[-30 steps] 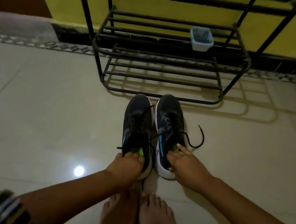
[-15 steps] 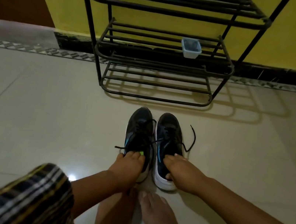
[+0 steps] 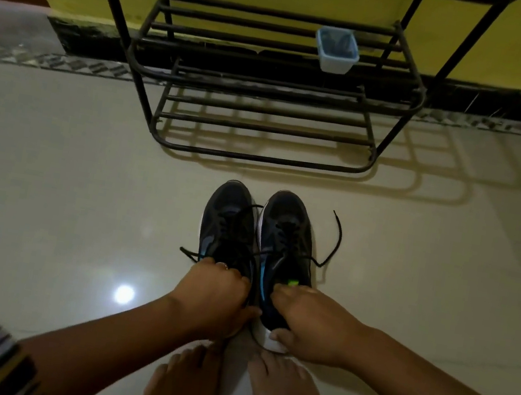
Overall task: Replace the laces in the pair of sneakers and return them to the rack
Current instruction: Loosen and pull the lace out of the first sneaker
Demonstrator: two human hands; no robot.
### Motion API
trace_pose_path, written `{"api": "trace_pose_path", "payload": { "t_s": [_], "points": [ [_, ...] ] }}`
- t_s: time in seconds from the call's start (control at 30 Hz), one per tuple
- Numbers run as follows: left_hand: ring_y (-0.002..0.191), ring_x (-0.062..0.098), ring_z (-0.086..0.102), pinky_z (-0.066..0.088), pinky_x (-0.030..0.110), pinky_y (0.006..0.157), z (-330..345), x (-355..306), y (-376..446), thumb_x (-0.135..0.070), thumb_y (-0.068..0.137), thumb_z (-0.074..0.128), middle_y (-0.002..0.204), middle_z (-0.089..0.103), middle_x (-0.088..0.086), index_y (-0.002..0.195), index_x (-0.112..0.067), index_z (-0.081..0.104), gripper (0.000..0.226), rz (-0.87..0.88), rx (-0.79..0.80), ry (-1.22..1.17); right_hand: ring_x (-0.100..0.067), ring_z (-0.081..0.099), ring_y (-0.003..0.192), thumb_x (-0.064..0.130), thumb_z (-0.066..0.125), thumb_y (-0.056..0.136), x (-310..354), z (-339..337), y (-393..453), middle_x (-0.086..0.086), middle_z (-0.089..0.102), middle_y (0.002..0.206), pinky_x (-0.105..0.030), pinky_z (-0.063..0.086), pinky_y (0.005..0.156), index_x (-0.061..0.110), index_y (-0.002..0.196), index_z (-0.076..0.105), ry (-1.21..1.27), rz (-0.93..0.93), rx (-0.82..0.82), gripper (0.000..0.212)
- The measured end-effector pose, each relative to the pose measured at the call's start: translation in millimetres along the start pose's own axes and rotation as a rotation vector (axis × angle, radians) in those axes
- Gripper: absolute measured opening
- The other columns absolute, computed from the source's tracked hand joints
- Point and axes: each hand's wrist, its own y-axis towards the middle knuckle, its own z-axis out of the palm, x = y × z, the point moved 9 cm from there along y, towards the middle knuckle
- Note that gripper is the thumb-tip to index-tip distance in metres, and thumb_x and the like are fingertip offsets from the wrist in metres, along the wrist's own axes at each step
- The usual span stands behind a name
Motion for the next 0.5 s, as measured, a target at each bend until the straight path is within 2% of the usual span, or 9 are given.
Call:
{"api": "trace_pose_path", "payload": {
  "t_s": [0.1, 0.2, 0.23, 0.3, 0.37, 0.4, 0.5],
  "points": [
    [0.077, 0.021, 0.058, 0.038, 0.026, 0.067, -5.9, 3.2, 5.3, -0.063, 0.091, 0.026, 0.086, 0.063, 0.004, 0.092, -0.017, 0.060, 0.057, 0.041, -0.027, -0.040, -0.024, 0.048, 0.104, 0.043, 0.051, 0.090, -1.2, -3.2, -0.9, -0.008, 0.050, 0.116, -0.028, 0.035, 0.087, 0.010, 0.119, 0.049, 0.022, -0.034, 0.007, 0.044],
    [0.051, 0.014, 0.052, 0.033, 0.021, 0.050, -26.3, 7.7, 8.1, -0.058, 0.088, 0.031, 0.059, 0.056, -0.004, 0.066, -0.021, 0.058, 0.051, 0.081, -0.291, -0.139, -0.018, 0.053, 0.095, 0.047, 0.050, 0.089, -7.1, -12.3, -0.2, -0.002, 0.056, 0.106, -0.027, 0.040, 0.077, 0.016, 0.110, 0.057, 0.174, -0.038, -0.049, 0.039],
    [0.049, 0.014, 0.052, 0.032, 0.021, 0.048, -32.0, 10.2, 7.9, -0.054, 0.086, 0.036, 0.057, 0.055, -0.005, 0.064, -0.022, 0.058, 0.044, 0.076, -0.376, -0.177, -0.015, 0.054, 0.091, 0.048, 0.048, 0.088, -11.4, -20.6, 0.8, 0.000, 0.058, 0.101, -0.025, 0.041, 0.073, 0.017, 0.104, 0.061, 0.250, -0.011, -0.108, 0.037],
    [0.057, 0.017, 0.054, 0.036, 0.024, 0.052, -38.2, 11.3, 11.9, -0.046, 0.084, 0.043, 0.064, 0.058, -0.003, 0.071, -0.021, 0.058, 0.032, 0.083, -0.480, -0.239, -0.013, 0.056, 0.087, 0.047, 0.043, 0.086, -28.3, -40.5, 2.2, 0.003, 0.061, 0.093, -0.025, 0.044, 0.072, 0.017, 0.094, 0.064, 0.334, 0.078, -0.311, 0.037],
    [0.065, 0.019, 0.053, 0.039, 0.028, 0.057, -42.0, 8.6, 20.9, -0.044, 0.084, 0.044, 0.071, 0.059, -0.002, 0.079, -0.020, 0.060, 0.029, 0.077, -0.491, -0.242, -0.017, 0.056, 0.088, 0.037, 0.052, 0.086, -47.7, -57.0, 1.2, 0.000, 0.060, 0.092, -0.028, 0.047, 0.074, 0.015, 0.092, 0.064, 0.333, 0.184, -0.504, 0.026],
    [0.066, 0.019, 0.054, 0.040, 0.028, 0.059, -40.9, 6.3, 25.3, -0.045, 0.083, 0.044, 0.074, 0.059, -0.002, 0.081, -0.020, 0.060, 0.030, 0.069, -0.471, -0.227, -0.018, 0.055, 0.090, 0.031, 0.058, 0.086, -55.3, -59.5, 2.1, -0.001, 0.059, 0.096, -0.030, 0.048, 0.076, 0.014, 0.096, 0.063, 0.325, 0.232, -0.537, 0.021],
    [0.070, 0.018, 0.056, 0.042, 0.029, 0.061, -31.3, 1.2, 35.2, -0.049, 0.078, 0.056, 0.078, 0.061, -0.003, 0.087, -0.022, 0.059, 0.029, 0.051, -0.398, -0.194, -0.018, 0.055, 0.097, 0.025, 0.066, 0.084, -69.3, -50.4, 10.7, -0.003, 0.057, 0.107, -0.029, 0.047, 0.080, 0.014, 0.108, 0.058, 0.322, 0.324, -0.452, 0.028]
  ]
}}
